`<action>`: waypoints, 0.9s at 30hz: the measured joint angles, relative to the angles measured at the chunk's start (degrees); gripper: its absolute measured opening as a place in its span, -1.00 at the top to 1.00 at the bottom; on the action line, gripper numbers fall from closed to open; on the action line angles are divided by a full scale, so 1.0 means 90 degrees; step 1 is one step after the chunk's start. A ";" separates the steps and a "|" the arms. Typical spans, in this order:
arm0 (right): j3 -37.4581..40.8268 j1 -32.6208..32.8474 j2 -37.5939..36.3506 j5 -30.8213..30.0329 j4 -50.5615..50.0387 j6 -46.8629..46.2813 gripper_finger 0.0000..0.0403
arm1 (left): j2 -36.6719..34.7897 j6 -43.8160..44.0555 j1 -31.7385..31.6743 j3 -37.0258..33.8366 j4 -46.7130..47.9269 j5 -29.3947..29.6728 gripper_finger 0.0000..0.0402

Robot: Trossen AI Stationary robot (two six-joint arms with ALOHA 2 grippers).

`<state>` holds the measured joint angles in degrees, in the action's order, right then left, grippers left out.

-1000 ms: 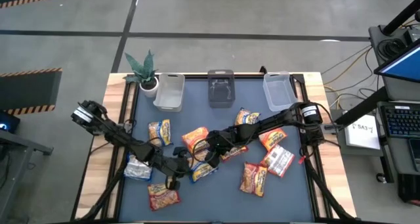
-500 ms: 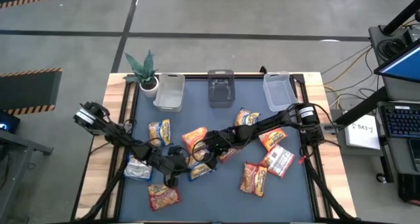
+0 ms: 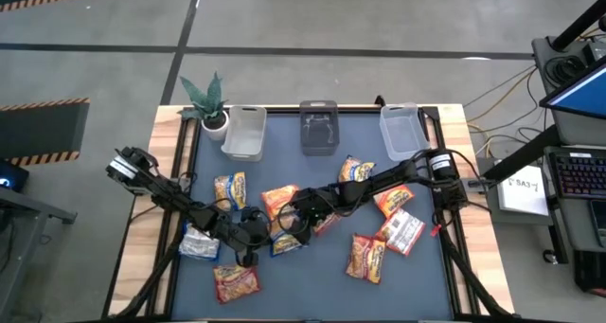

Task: Sort Maruchan noodles
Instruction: Put the blue noodle pack into the black bin

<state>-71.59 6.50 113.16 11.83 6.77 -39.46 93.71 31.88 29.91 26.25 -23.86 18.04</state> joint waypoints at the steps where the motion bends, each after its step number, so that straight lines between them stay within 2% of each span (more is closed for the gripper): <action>1: 0.0000 -0.0002 0.0000 0.0001 0.0036 -0.0005 -0.01 | 0.0000 0.0000 0.0000 -0.0001 -0.0006 -0.0001 1.00; 8: 0.0000 -0.0016 -0.0078 0.0024 0.0026 0.0227 0.47 | -0.0043 0.0015 0.0002 -0.0001 -0.0032 -0.0016 1.00; 16: -0.0005 -0.0017 -0.0575 0.0069 -0.0366 0.0686 0.47 | -0.0848 -0.0480 0.0002 -0.0004 0.0177 -0.0070 1.00; 24: 0.0015 -0.0031 -0.1364 -0.0026 -0.1150 0.1110 0.45 | -0.2654 -0.1557 -0.0005 0.0009 0.1125 -0.0032 1.00; 27: 0.0015 -0.0091 -0.1740 -0.0377 -0.1496 0.1329 0.45 | -0.3337 -0.1911 -0.0003 0.0009 0.1617 0.0306 1.00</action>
<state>-71.46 5.68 97.50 8.43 -6.70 -27.50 63.68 14.68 29.88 26.33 -9.31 20.80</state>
